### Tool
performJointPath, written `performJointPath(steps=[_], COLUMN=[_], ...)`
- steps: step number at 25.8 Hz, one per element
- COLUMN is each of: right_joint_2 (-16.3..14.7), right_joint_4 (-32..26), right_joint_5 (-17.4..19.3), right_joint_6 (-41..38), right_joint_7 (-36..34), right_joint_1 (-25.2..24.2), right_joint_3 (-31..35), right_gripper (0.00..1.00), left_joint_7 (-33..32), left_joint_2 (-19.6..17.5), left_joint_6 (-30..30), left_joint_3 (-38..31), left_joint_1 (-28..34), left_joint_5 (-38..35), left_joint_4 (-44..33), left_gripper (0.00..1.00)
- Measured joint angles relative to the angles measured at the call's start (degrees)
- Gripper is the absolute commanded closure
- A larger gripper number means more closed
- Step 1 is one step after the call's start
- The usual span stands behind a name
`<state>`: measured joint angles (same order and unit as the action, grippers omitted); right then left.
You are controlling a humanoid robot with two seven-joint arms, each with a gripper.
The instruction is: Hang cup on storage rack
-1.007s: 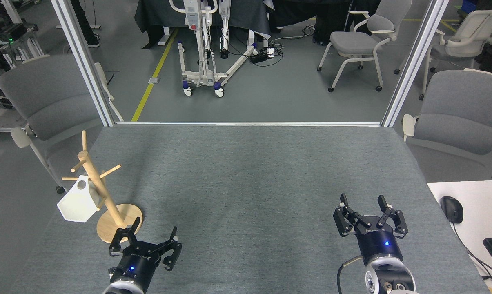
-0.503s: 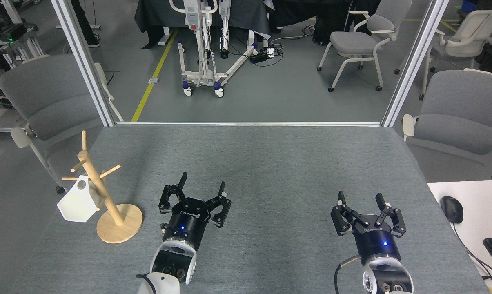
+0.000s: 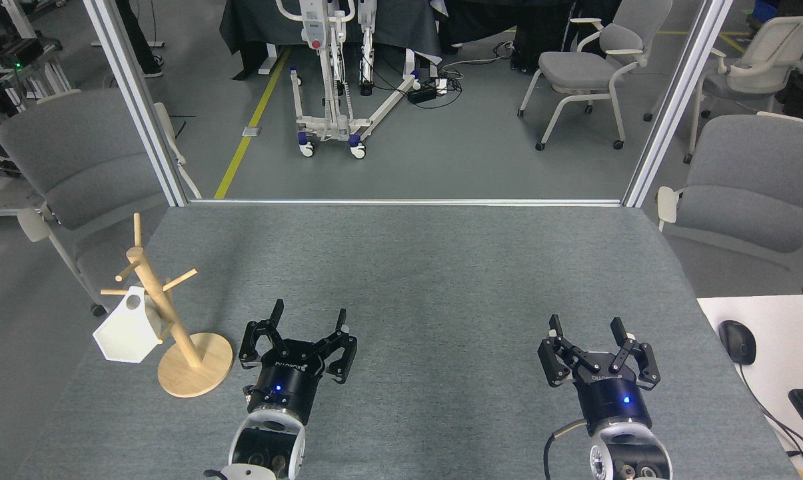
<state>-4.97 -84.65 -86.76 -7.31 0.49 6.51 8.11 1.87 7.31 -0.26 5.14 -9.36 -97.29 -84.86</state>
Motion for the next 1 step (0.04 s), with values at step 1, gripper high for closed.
performJointPath(steps=[1], right_joint_2=[0.1], right_joint_4=[0.0], right_joint_5=[0.0], right_joint_6=[0.0], right_joint_7=[0.2], right_joint_1=[-0.1], right_joint_3=[0.0], right_gripper=[0.01], left_joint_7=[0.0], left_joint_2=[0.0], left_joint_6=[0.0], left_joint_3=[0.0], left_joint_1=[0.0], left_joint_5=[0.0], left_joint_4=[-0.1], left_gripper=[0.01])
